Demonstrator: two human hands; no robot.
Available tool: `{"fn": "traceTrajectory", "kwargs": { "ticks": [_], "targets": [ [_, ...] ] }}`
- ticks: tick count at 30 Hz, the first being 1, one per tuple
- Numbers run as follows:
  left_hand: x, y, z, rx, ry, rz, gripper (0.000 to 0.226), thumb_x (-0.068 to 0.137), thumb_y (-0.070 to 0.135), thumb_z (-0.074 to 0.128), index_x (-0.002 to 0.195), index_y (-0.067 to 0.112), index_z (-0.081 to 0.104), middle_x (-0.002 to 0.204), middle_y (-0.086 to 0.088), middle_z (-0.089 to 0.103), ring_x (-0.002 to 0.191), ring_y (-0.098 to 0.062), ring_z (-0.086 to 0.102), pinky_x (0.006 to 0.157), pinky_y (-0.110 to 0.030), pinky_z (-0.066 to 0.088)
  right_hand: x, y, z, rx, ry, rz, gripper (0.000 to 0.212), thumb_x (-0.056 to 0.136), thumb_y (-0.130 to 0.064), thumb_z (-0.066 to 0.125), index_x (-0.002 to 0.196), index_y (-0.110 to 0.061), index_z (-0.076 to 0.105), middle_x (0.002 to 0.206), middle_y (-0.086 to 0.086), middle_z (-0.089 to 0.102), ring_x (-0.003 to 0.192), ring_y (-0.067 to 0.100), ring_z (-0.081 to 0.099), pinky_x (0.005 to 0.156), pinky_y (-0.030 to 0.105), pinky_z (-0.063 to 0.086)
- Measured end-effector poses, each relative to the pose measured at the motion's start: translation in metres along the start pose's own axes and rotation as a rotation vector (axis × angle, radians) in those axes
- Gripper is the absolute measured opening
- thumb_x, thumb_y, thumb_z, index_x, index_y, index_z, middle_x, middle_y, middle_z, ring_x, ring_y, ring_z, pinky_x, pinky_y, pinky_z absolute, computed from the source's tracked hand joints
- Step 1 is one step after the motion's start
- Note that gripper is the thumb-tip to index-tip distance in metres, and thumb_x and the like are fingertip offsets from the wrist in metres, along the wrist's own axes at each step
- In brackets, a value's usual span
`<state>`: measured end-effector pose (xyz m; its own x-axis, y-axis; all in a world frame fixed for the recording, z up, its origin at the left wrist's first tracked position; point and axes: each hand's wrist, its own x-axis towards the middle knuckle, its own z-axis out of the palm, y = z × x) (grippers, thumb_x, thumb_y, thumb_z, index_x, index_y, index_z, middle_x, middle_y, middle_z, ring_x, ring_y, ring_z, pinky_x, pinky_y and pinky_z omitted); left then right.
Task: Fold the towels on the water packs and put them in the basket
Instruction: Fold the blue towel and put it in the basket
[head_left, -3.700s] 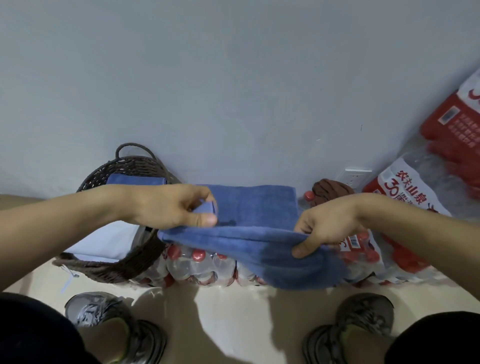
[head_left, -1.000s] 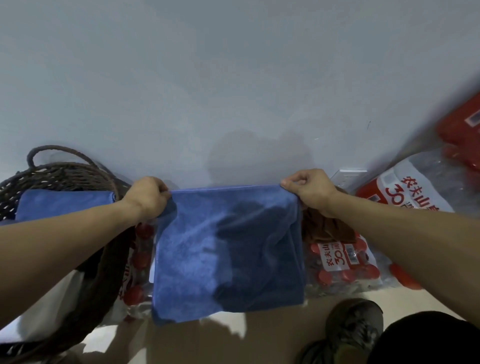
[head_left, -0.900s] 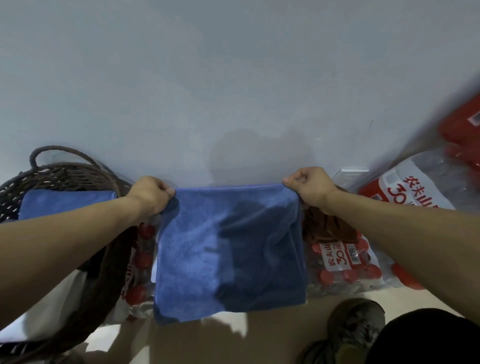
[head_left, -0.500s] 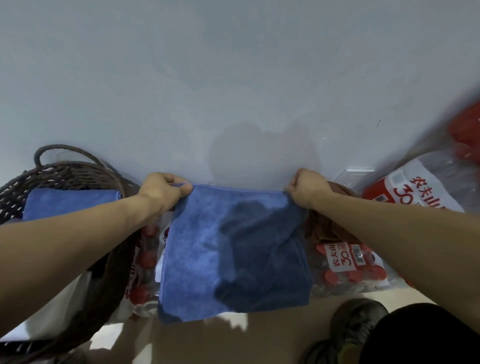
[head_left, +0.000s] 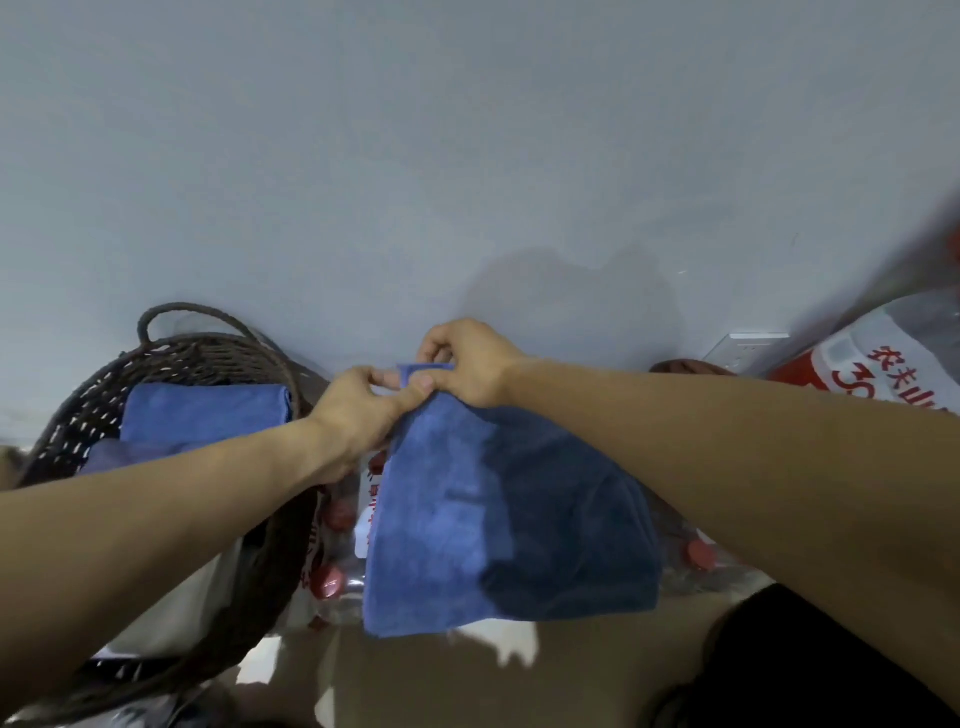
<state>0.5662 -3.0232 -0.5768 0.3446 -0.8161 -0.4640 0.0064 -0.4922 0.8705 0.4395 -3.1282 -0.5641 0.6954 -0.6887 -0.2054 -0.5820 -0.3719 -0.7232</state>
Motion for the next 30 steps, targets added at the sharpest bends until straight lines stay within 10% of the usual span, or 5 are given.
{"fn": "traceTrajectory", "kwargs": {
  "ticks": [7,21,30],
  "targets": [
    [-0.081,-0.064,-0.011,0.17,-0.246,-0.138,0.005,0.084,0.006,0.073,0.08,0.005,0.072,0.061,0.004,0.07,0.048,-0.005,0.058,0.046,-0.016,0.045,0.019,0.009,0.006,-0.003,0.018,0.05,0.013,0.087,-0.024,0.072,0.094,-0.015,0.064,0.089,0.0,0.062,0.08,0.015,0.056,0.072,0.023,0.043],
    [-0.135,-0.134,0.002,-0.016,0.165,-0.261,0.033,0.069,0.005,0.086,0.06,0.007,0.055,0.053,-0.002,0.061,0.046,-0.009,0.055,0.05,-0.014,0.045,0.049,0.007,0.052,-0.15,-0.033,0.045,0.014,0.096,-0.015,0.059,0.106,-0.013,0.068,0.094,-0.002,0.058,0.087,0.013,0.053,0.076,0.02,0.038],
    [-0.152,-0.161,0.002,-0.24,0.098,-0.382,0.02,0.085,0.014,0.074,0.097,0.0,0.065,0.078,-0.018,0.075,0.059,-0.025,0.069,0.075,-0.04,0.055,0.052,0.019,0.066,-0.178,0.016,0.037,0.014,0.096,-0.018,0.054,0.104,-0.012,0.064,0.098,0.001,0.061,0.088,0.017,0.054,0.078,0.023,0.042]
  ]
}}
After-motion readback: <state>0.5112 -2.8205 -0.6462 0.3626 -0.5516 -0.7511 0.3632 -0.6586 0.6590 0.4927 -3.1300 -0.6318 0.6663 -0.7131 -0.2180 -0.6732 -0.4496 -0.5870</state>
